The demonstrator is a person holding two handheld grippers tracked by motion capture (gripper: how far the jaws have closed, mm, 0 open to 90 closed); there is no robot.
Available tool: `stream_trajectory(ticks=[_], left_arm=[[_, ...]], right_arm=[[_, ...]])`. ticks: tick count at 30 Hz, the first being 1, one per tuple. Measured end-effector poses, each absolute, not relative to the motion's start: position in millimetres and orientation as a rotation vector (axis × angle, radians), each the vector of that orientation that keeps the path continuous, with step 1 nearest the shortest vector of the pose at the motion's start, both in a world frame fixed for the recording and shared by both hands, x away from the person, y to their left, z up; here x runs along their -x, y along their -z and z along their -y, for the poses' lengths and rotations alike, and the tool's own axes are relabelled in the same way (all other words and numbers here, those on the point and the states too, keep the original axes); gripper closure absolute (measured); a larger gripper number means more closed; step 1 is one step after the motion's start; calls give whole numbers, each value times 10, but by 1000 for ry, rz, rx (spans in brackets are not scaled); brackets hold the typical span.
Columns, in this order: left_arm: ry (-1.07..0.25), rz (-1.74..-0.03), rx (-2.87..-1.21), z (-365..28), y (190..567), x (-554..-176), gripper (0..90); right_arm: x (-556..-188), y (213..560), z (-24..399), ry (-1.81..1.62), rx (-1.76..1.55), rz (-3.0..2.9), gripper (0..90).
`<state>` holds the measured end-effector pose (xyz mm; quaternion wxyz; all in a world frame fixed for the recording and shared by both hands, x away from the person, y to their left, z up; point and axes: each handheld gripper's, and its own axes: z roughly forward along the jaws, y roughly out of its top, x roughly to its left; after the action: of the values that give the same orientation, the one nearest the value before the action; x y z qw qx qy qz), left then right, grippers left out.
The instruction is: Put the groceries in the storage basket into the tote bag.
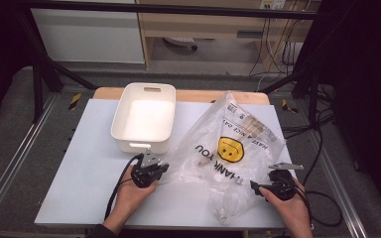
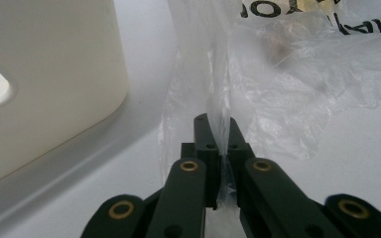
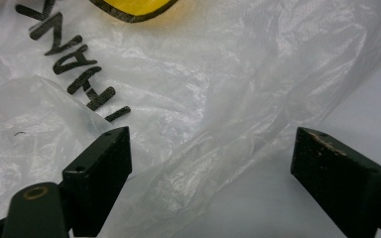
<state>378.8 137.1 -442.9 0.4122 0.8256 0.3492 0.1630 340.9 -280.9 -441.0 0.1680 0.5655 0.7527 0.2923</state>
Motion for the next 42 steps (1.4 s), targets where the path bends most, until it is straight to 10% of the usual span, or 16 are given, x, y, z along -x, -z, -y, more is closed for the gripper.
stream_trajectory(ticks=[5,22,42], left_arm=[[-399,-880,-2082,-1370,4443,-3788,893],[-365,-885,-2082,-1374,4456,-3786,893],[-275,-831,-2099,-1311,4372,-3541,895]], right_arm=[[-3442,4482,2697,-796,-1531,-2204,190],[-3537,4463,2687,-858,-1401,-2241,877],[-3876,4492,2863,-870,-1342,-2217,900]])
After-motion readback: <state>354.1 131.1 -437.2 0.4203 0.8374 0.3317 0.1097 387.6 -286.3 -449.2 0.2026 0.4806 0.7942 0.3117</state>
